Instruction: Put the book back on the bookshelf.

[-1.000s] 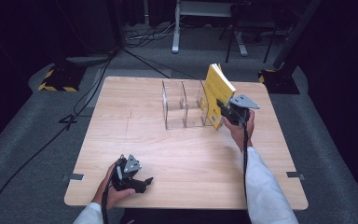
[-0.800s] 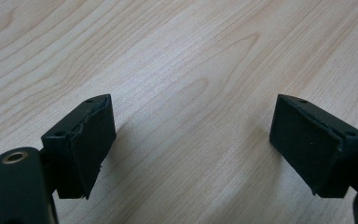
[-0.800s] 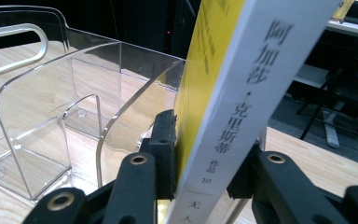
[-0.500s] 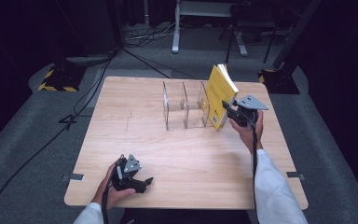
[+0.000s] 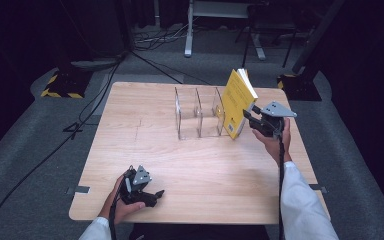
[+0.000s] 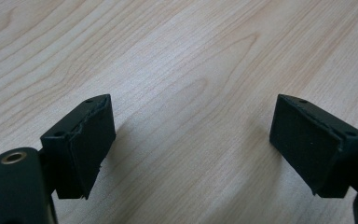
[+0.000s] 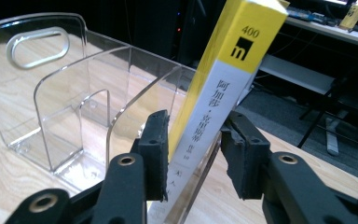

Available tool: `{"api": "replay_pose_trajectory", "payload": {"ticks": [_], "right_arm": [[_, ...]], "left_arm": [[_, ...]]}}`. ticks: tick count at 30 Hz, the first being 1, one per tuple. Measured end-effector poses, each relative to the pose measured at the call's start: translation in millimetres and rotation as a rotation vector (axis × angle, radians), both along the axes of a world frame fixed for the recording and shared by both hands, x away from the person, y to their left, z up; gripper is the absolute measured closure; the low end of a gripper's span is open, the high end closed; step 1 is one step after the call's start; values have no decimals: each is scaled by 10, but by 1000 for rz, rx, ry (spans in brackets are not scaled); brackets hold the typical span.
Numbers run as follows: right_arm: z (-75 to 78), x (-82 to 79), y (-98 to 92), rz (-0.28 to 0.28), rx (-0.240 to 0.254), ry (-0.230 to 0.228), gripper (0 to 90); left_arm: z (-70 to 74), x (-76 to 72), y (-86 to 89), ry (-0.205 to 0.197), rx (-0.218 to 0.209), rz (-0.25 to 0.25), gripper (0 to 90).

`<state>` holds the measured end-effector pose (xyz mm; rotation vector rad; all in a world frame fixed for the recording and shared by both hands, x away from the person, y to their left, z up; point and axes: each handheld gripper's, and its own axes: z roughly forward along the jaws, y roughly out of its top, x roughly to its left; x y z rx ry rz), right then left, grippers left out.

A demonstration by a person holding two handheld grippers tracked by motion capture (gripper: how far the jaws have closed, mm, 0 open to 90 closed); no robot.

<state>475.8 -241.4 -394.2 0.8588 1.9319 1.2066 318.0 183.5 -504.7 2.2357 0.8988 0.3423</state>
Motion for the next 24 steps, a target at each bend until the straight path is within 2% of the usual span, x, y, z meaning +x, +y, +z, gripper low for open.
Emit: {"api": "replay_pose_trajectory", "payload": {"ticks": [16, 20, 24], "right_arm": [[117, -107, -154, 30, -18, 41, 570], [153, -165, -154, 53, -51, 41, 564], [161, -189, -151, 69, -63, 48, 556]], "left_arm": [[0, 0, 0, 0, 0, 0, 146], [0, 0, 0, 0, 0, 0, 146], [0, 0, 0, 0, 0, 0, 146]]}}
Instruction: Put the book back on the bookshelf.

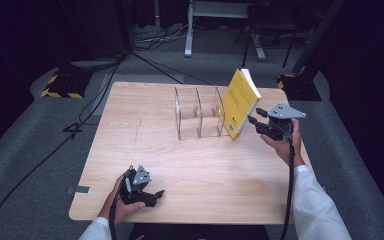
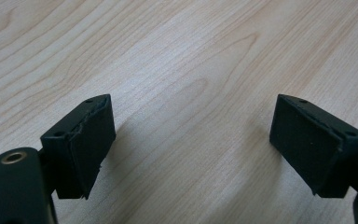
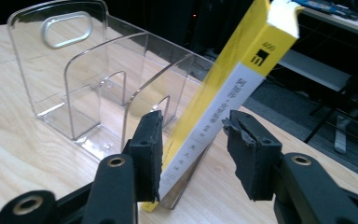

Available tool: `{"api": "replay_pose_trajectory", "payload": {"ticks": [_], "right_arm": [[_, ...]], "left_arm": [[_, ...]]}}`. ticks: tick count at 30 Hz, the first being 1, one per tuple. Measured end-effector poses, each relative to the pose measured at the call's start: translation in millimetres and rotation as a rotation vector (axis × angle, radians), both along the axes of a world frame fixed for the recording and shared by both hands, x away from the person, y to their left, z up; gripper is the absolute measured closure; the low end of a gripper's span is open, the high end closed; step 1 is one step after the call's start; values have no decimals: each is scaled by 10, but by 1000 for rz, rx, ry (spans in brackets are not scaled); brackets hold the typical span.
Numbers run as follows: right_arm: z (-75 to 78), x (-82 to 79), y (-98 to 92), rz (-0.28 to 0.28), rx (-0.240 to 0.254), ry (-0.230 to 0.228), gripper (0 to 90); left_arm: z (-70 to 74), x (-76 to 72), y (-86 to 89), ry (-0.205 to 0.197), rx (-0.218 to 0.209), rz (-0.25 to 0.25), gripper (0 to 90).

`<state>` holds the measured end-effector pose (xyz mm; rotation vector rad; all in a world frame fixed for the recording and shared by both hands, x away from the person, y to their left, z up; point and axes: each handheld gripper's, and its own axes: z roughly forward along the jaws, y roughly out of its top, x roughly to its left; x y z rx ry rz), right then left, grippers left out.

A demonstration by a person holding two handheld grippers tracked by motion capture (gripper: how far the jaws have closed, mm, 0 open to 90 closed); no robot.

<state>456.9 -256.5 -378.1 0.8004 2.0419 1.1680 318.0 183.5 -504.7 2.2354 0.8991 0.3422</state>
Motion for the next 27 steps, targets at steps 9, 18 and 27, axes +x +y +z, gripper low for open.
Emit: {"api": "replay_pose_trajectory", "payload": {"ticks": [9, 18, 27], "right_arm": [[-25, -71, -20, 31, -32, 32, 521], [-42, -183, -73, 58, -55, 56, 497], [-105, -281, -121, 79, -86, 84, 470]], "left_arm": [[0, 0, 0, 0, 0, 0, 146], [0, 1, 0, 0, 0, -1, 146], [0, 1, 0, 0, 0, 0, 146]]}}
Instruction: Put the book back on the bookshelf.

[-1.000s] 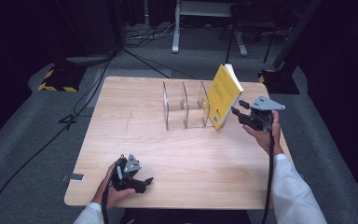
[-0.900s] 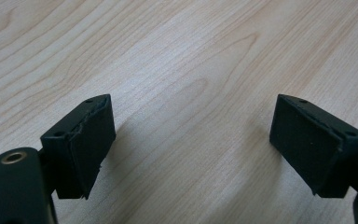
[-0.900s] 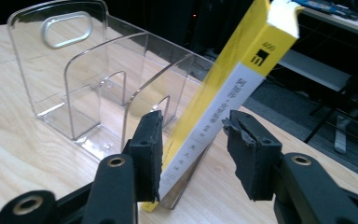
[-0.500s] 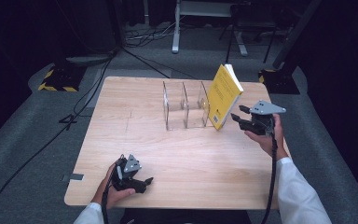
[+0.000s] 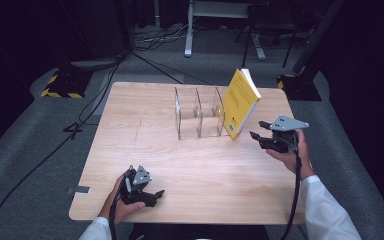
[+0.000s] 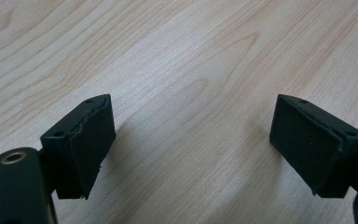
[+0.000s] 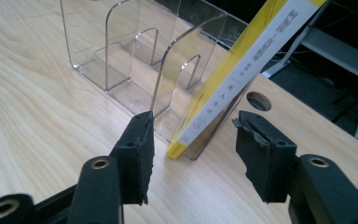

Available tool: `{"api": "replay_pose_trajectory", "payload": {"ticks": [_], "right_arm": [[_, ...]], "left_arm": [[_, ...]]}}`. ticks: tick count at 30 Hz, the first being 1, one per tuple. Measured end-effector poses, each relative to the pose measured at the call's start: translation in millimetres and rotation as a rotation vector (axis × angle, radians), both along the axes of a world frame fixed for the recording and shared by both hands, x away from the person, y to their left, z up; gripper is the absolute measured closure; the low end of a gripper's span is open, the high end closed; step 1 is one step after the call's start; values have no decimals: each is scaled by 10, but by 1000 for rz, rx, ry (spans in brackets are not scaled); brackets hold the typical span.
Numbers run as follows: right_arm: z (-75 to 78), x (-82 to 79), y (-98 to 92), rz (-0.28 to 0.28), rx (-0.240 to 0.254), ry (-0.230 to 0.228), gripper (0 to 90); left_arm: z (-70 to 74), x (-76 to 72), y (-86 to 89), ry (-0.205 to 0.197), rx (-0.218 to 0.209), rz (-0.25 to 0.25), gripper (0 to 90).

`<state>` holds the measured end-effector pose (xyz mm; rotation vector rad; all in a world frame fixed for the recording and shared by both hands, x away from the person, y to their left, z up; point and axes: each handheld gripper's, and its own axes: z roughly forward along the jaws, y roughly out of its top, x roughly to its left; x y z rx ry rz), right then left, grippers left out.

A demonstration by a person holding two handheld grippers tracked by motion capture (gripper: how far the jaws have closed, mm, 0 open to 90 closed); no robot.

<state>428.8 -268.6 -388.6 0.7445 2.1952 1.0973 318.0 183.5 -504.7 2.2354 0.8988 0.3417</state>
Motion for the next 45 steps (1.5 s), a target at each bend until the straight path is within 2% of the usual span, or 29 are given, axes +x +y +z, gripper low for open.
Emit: {"api": "replay_pose_trajectory", "payload": {"ticks": [9, 10, 19, 33, 42, 45], "right_arm": [[-94, -115, -58, 10, -38, 31, 428], [-127, -153, -79, 17, -47, 44, 415], [-243, -291, -127, 39, -78, 63, 385], [-542, -583, -311, 42, -125, 96, 348], [-724, -723, -496, 15, -112, 122, 344], [-786, -790, -609, 7, -67, 131, 326]], "left_arm": [[1, 3, 1, 3, 1, -4, 144], [1, 3, 1, 3, 2, -4, 144], [1, 3, 0, 4, 0, -4, 143], [2, 3, 1, 2, 3, -4, 144], [2, 3, 1, 2, 3, -4, 144], [2, 3, 1, 2, 3, -4, 144]]}}
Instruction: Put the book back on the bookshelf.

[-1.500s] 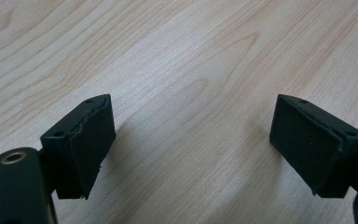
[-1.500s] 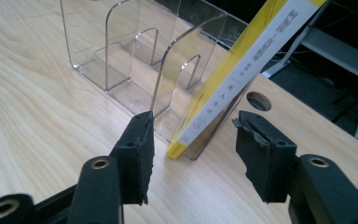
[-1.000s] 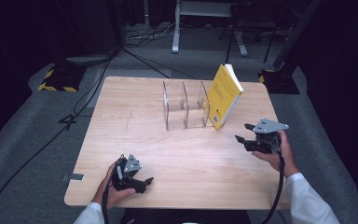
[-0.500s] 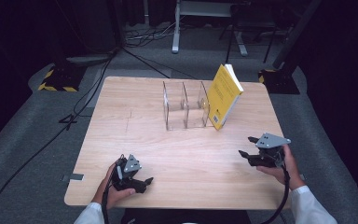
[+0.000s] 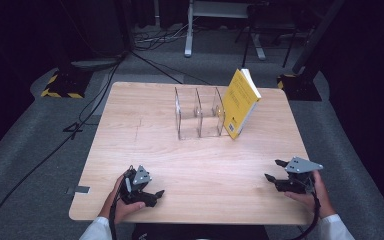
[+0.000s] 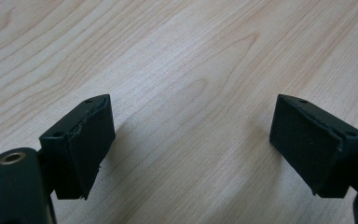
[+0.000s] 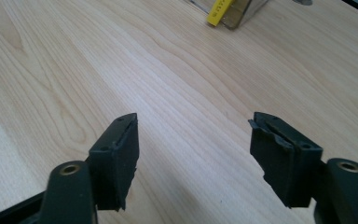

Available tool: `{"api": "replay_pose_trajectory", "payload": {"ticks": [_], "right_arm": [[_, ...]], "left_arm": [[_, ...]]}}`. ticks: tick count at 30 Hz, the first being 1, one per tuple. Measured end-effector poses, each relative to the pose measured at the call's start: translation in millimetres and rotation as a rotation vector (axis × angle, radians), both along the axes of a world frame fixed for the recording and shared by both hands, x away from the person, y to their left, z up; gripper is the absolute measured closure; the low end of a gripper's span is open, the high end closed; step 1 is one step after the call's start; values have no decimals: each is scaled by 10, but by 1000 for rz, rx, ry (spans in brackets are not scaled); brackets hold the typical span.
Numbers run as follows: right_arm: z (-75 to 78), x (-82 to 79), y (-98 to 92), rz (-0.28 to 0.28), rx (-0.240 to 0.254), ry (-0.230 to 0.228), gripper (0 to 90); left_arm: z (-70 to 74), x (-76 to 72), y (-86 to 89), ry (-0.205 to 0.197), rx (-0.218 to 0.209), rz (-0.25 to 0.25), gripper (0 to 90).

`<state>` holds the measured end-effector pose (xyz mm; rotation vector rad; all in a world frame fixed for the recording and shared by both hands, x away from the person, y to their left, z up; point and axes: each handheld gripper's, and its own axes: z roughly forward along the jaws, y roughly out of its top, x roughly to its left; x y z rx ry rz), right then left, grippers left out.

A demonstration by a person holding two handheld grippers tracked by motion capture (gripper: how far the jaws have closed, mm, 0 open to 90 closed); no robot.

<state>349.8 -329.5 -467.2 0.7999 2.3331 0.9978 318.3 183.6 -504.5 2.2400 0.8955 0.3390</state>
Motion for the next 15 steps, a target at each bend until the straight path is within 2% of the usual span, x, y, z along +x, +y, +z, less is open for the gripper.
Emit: {"api": "replay_pose_trajectory", "payload": {"ticks": [15], "right_arm": [[-256, -263, -390, -95, 56, 47, 292]], "left_arm": [[0, 0, 0, 0, 0, 0, 144]]}}
